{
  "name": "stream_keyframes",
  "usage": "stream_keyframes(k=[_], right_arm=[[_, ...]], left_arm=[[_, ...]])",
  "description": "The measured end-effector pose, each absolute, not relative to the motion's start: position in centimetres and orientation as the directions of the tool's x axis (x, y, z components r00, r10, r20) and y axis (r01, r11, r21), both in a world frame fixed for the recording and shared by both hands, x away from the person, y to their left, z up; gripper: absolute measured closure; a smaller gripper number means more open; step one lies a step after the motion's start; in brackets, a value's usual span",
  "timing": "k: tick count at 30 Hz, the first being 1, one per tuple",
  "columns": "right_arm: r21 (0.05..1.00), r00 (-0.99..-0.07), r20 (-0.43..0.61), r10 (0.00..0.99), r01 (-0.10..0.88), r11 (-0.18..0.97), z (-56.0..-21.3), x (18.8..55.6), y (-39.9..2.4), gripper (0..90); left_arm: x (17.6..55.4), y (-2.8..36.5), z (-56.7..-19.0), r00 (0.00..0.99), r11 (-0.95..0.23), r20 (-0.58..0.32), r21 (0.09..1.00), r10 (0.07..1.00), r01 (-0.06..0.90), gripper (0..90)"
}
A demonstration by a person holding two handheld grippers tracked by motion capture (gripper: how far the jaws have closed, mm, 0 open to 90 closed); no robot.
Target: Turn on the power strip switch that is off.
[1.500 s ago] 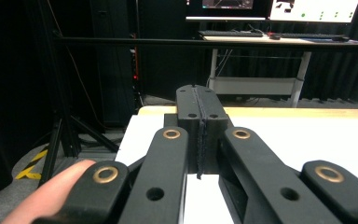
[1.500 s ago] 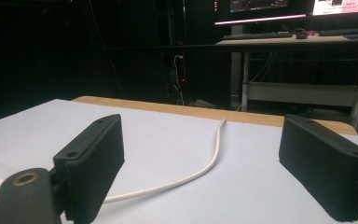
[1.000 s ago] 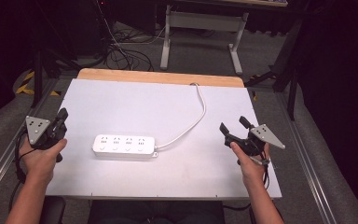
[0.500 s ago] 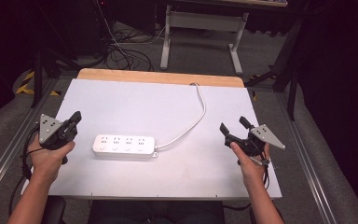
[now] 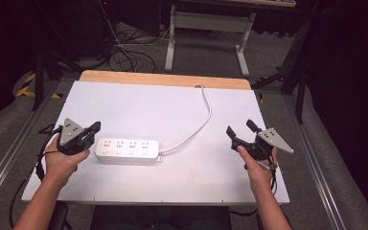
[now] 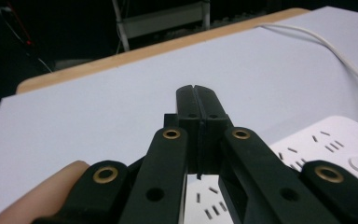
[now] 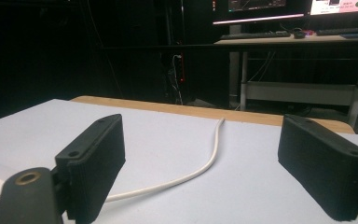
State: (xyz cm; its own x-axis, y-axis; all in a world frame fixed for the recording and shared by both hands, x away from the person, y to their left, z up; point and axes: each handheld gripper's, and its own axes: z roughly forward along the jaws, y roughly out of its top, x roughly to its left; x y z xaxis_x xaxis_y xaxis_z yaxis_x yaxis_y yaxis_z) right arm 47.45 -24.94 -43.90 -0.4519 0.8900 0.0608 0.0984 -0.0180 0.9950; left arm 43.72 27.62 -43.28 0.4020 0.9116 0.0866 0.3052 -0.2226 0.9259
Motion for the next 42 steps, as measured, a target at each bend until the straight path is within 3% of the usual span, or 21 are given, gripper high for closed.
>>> stream_keyframes(k=[8,20,36,42], right_arm=[[0.995,-0.452,0.063,0.89,0.102,-0.019,-43.9,47.4,-24.9,15.4],[0.994,-0.451,0.063,0.89,0.104,-0.018,-43.9,47.4,-24.9,15.6],[0.995,-0.449,0.067,0.891,0.101,-0.024,-43.9,47.4,-25.0,15.9],[0.995,-0.448,0.065,0.892,0.096,-0.025,-43.8,47.3,-25.1,15.9]], left_arm=[[44.1,25.7,-44.1,0.501,-0.309,0.063,0.85,0.863,0.427,90.0],[44.9,24.1,-45.5,0.562,-0.377,0.012,0.752,0.827,0.54,89.5],[45.0,24.1,-46.0,0.568,-0.376,-0.036,0.716,0.822,0.588,89.9],[44.9,23.9,-46.1,0.565,-0.388,-0.015,0.713,0.825,0.585,90.0]])
